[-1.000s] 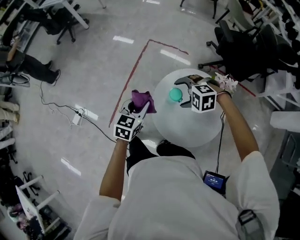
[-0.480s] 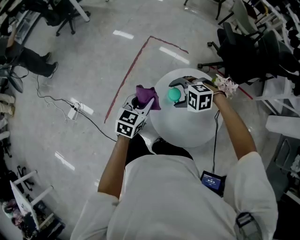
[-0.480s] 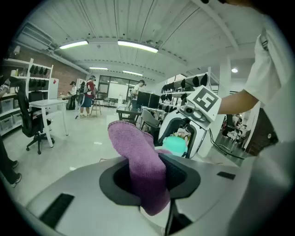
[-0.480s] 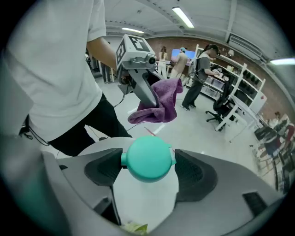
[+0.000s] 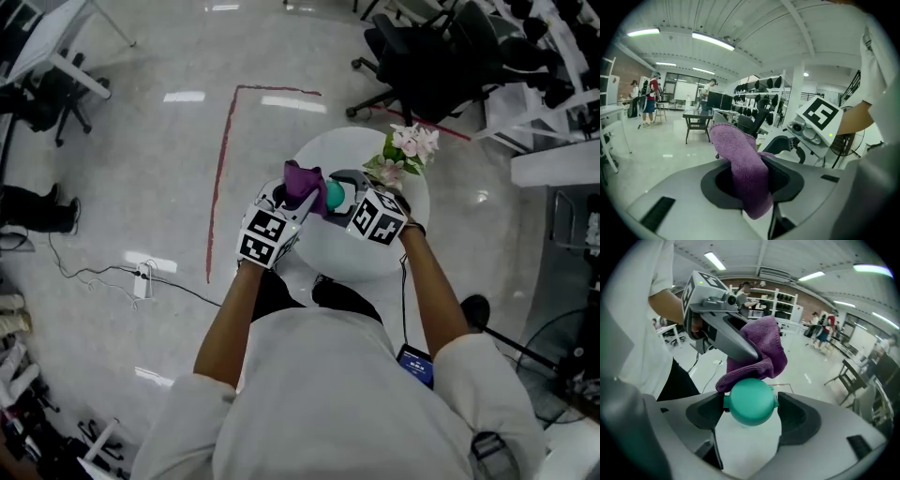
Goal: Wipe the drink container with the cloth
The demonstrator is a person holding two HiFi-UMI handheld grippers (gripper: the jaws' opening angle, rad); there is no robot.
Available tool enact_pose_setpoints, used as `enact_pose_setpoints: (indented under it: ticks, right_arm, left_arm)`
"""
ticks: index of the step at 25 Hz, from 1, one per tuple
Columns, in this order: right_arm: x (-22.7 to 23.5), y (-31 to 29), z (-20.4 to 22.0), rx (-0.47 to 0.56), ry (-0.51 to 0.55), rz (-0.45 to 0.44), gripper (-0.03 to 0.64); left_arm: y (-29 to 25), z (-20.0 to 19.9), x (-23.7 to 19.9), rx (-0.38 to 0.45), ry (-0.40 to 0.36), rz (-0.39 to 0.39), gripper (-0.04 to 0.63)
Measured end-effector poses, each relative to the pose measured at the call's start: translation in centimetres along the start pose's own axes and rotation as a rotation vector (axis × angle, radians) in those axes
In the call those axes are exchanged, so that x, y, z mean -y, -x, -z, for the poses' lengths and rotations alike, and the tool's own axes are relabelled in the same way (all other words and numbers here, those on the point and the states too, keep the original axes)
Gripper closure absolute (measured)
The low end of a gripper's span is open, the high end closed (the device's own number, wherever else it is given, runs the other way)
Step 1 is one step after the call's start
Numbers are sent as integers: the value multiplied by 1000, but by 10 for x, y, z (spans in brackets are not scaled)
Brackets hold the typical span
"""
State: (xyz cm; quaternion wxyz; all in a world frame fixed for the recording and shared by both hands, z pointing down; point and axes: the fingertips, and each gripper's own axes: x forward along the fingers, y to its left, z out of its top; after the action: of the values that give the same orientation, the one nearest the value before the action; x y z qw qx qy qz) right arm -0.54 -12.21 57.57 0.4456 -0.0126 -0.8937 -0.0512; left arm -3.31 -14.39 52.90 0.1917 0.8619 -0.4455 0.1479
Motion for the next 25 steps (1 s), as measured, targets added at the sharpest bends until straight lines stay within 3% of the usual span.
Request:
enact_pose_setpoints:
  ticks: [4, 8, 16, 25]
  right_arm:
    - [8, 7, 9, -14, -221, 172, 254]
    - [9, 14, 16, -37, -377, 293, 254]
    - [20, 19, 21, -9, -535, 429, 253]
    - [20, 18, 26, -4, -584, 458, 253]
  left_arm:
    - [-27, 5, 2, -44, -36, 115, 466]
    - [-47, 10, 7, -62, -45, 233, 468]
    - [-92, 54, -2, -164, -62, 377, 468]
    - [-154, 136, -11, -352, -110, 432, 468]
